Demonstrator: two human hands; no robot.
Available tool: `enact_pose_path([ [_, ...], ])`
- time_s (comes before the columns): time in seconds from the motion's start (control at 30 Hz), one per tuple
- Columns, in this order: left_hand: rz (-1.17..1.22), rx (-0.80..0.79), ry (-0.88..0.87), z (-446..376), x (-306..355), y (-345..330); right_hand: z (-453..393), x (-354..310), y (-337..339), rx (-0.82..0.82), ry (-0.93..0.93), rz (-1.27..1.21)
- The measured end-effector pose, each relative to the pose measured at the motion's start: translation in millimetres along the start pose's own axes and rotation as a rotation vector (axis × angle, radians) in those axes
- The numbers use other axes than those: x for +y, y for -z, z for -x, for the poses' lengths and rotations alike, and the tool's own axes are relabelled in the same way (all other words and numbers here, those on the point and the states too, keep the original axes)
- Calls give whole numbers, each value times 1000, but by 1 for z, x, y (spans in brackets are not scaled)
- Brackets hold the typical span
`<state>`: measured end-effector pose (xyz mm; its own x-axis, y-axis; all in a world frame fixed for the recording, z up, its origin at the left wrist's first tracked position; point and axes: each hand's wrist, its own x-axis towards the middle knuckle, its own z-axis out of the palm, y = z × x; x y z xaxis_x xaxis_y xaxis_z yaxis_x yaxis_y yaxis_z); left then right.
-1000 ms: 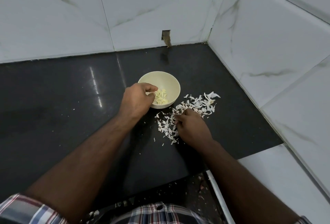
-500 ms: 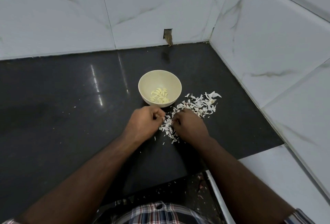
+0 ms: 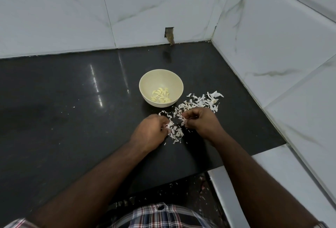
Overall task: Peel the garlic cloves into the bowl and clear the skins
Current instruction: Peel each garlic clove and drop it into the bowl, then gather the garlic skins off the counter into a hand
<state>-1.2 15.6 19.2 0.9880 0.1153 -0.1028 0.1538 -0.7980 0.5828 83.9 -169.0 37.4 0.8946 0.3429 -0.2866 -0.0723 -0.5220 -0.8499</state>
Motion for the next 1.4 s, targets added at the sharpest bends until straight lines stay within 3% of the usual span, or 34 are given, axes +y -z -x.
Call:
enact_pose_path([
  [0.27, -104, -15, -71, 1, 9, -16, 0, 6, -3, 87, 59, 142],
  [0.43, 3, 55, -101, -1, 7, -13, 3, 6, -4, 11, 111, 294],
  [0.63, 60, 131, -32, 2, -4, 0, 7, 6, 5, 137, 153, 310],
  [0.9, 92, 177, -85, 3, -13, -1, 19, 41, -15, -125, 470, 521],
  [1.1, 117, 174, -78, -9, -13, 11, 3, 37, -16, 168, 536, 552],
  [1.23, 101, 122, -76, -11, -18, 14, 17, 38, -36, 162, 574, 770],
  [1.4, 167, 235, 3, -3, -22, 16, 19, 36, -64, 140, 583, 924],
])
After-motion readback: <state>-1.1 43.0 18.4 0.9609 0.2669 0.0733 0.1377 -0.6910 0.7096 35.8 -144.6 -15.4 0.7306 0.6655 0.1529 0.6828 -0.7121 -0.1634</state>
